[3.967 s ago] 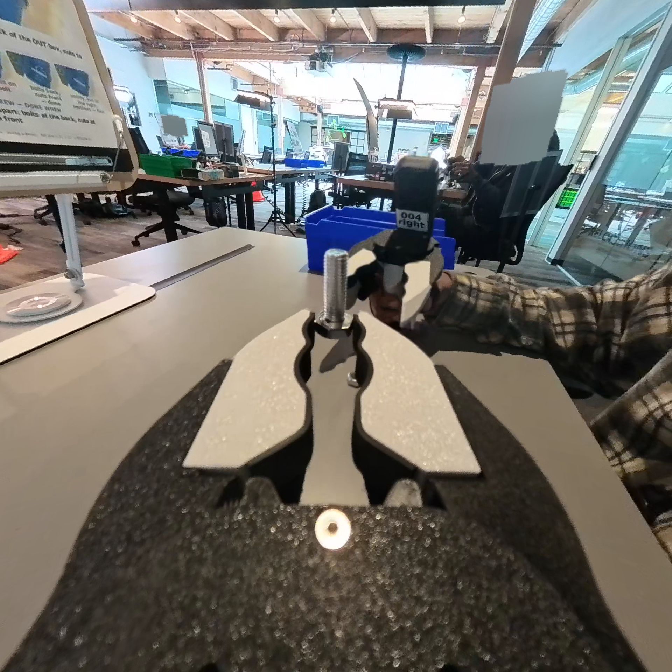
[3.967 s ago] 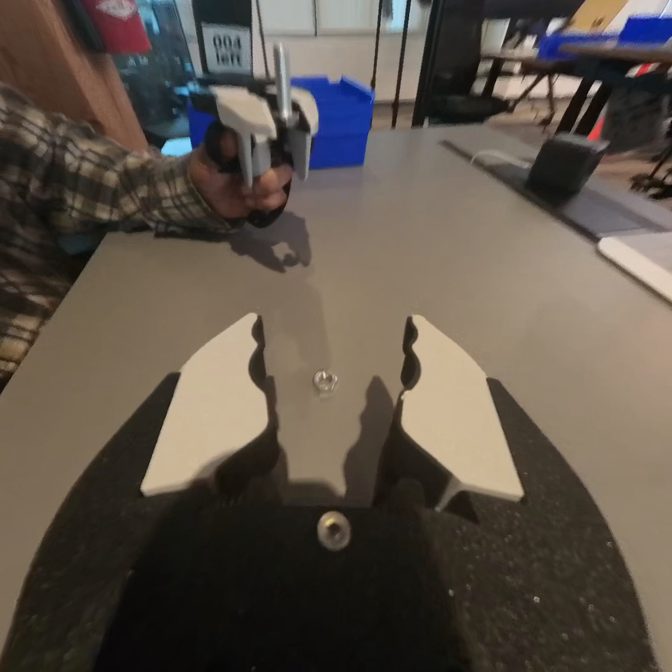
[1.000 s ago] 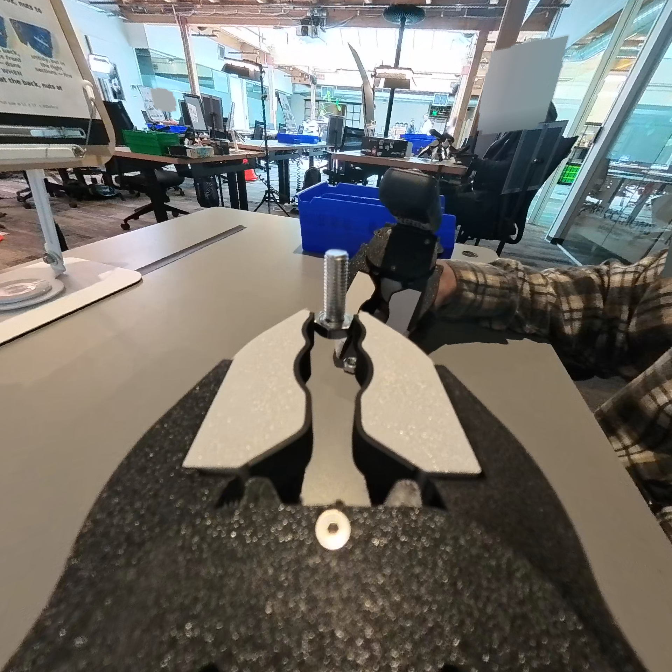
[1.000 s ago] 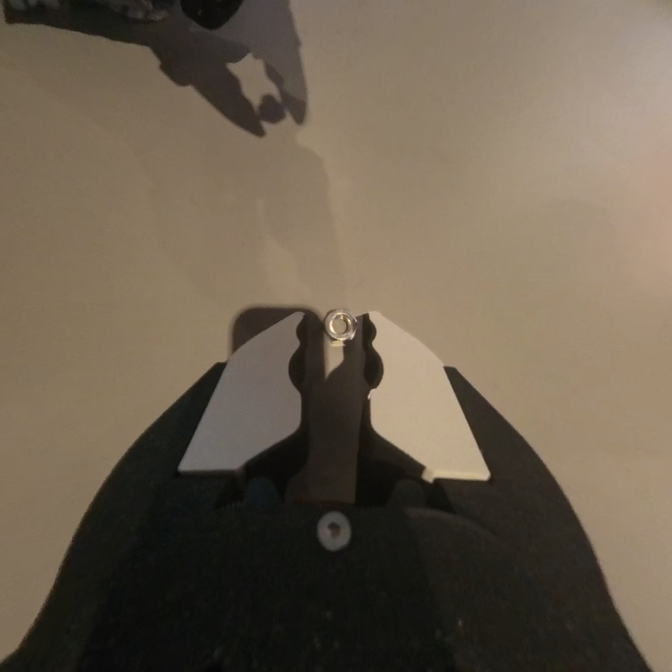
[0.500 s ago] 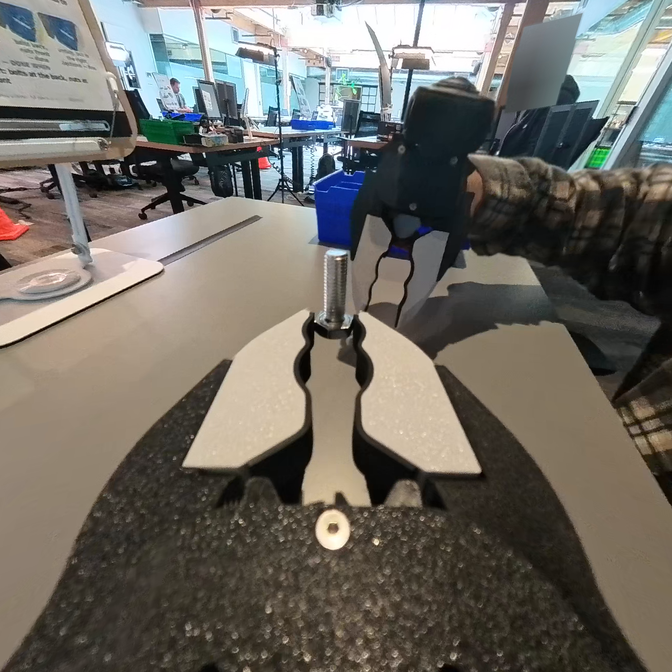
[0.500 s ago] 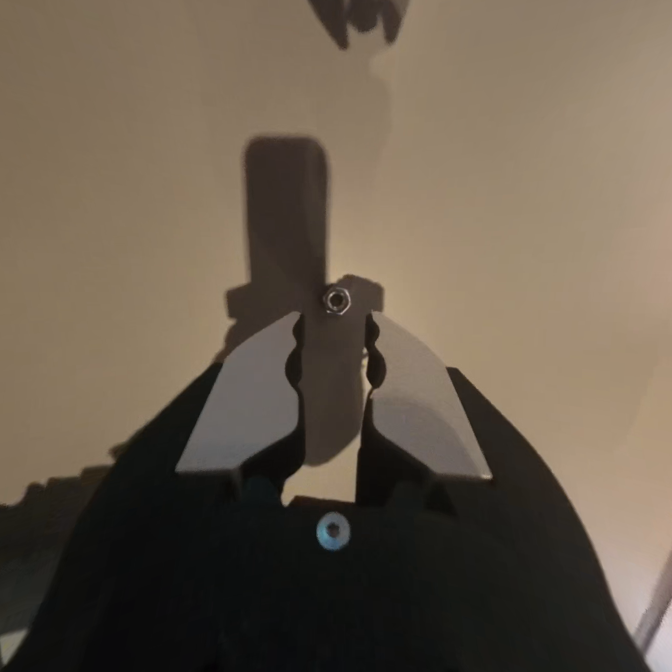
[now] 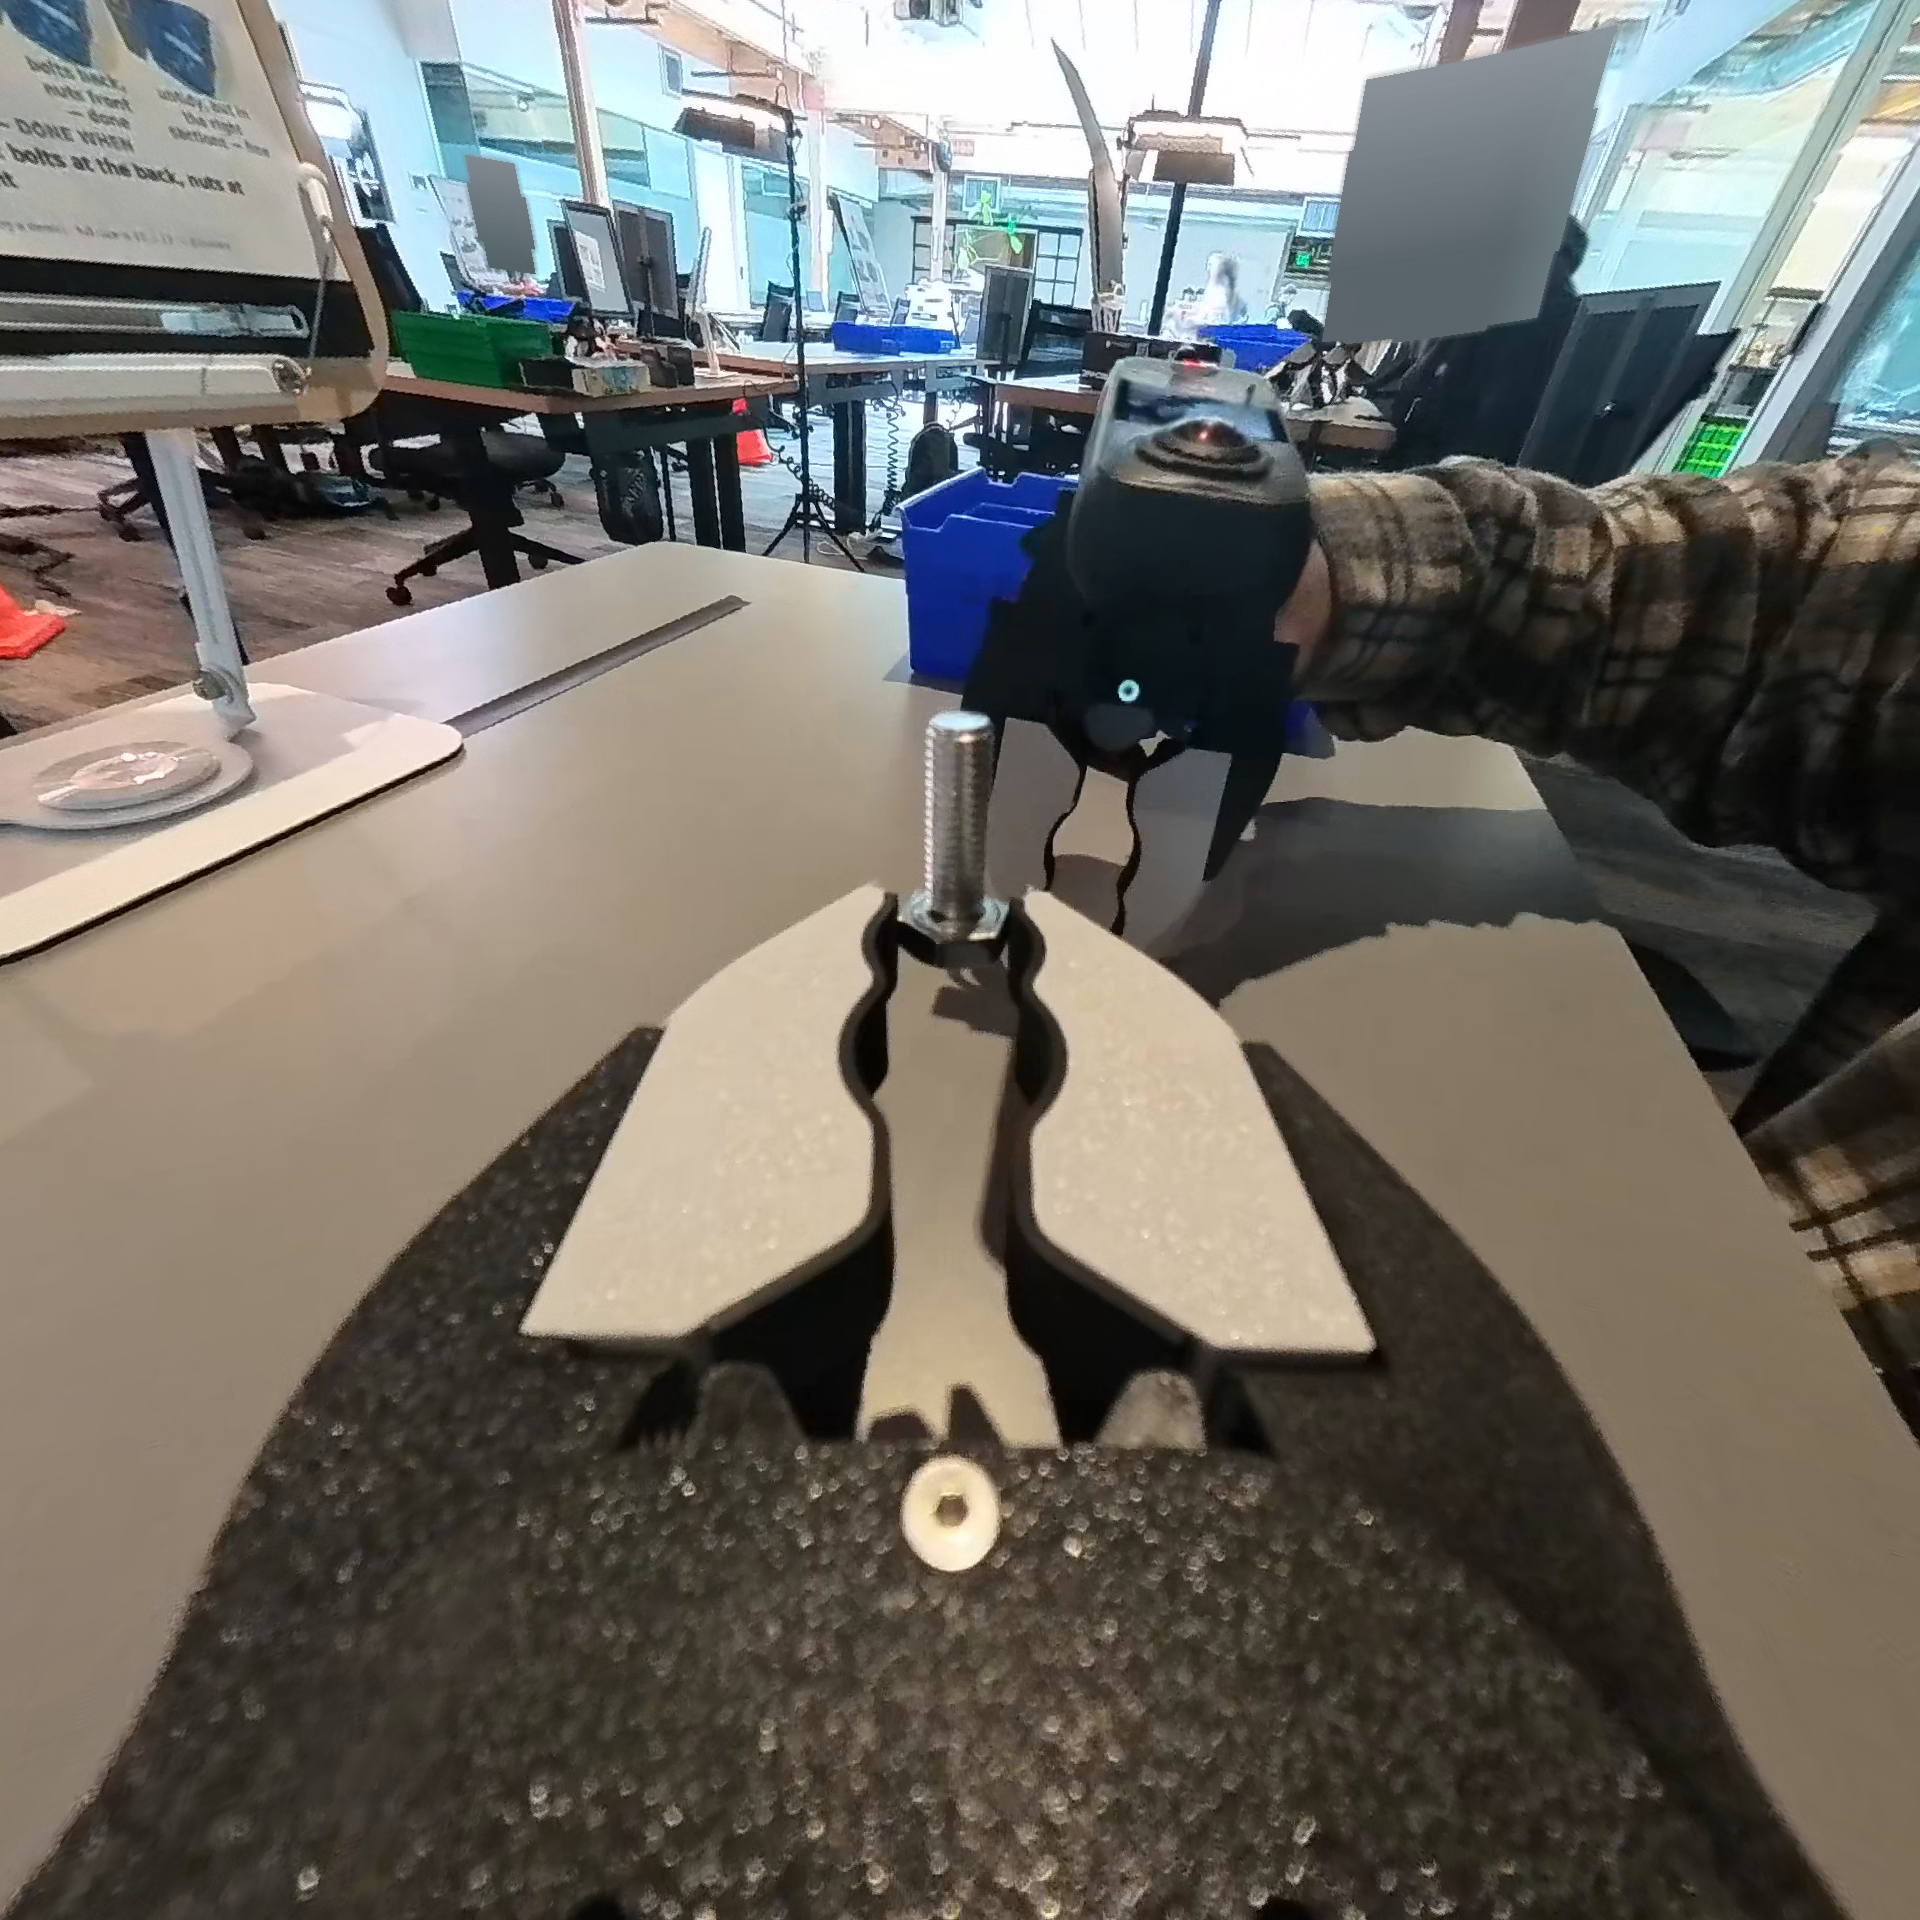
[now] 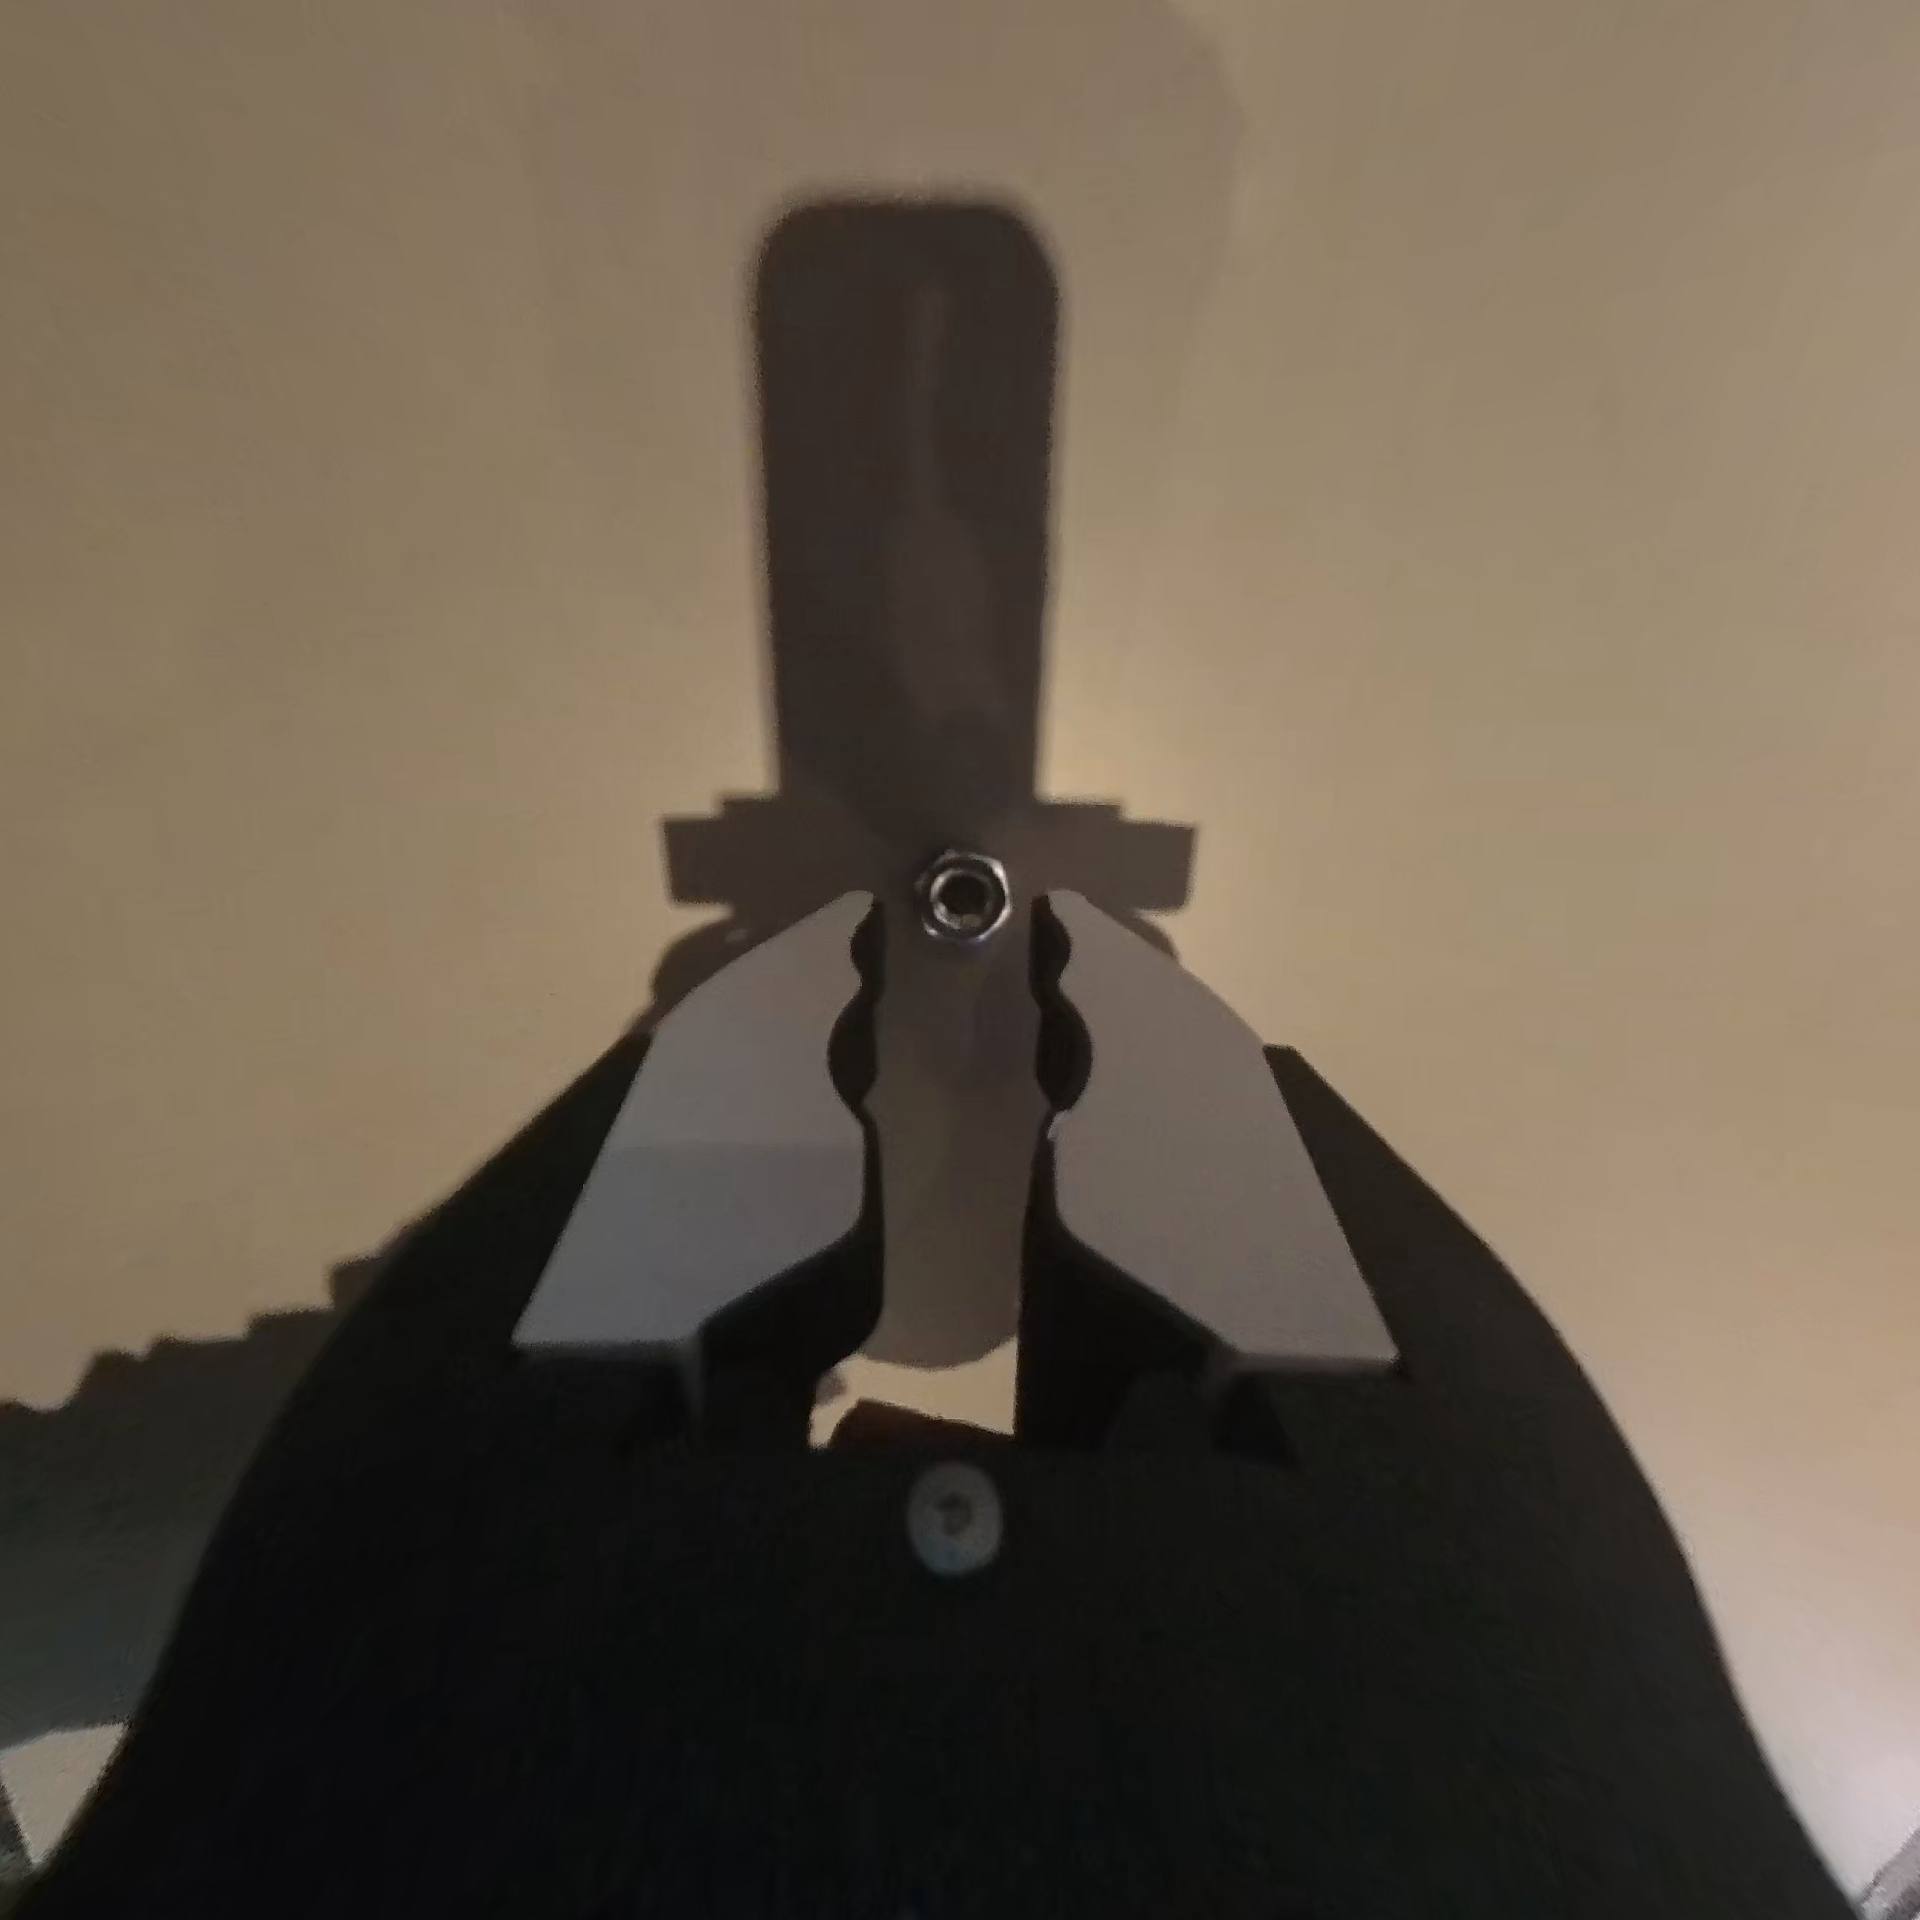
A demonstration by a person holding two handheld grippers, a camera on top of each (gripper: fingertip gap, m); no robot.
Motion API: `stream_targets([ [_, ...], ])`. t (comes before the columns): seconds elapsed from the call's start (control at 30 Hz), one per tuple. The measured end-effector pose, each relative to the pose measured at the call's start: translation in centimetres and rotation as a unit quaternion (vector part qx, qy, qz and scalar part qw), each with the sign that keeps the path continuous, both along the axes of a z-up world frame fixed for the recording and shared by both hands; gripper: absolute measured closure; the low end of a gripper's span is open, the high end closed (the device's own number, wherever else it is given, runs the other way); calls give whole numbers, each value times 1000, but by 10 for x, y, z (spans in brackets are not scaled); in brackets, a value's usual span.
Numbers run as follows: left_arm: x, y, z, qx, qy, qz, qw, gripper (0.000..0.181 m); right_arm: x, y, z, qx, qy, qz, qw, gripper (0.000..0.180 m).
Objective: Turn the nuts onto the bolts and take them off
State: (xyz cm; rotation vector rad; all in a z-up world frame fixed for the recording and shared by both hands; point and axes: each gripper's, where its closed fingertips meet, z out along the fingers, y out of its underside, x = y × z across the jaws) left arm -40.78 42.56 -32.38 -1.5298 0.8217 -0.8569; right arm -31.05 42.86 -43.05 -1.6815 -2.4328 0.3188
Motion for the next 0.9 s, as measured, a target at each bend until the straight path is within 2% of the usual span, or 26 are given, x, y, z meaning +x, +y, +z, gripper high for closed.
stream_targets([
  [0.43,2,-1,0,1,3,-3,1000,162,1,-1,-3,4,-4,6,1000,162],
  [0.9,1,-2,1,2,1,-3,1000,162,1,1,-6,12,-26,25,999,162],
])
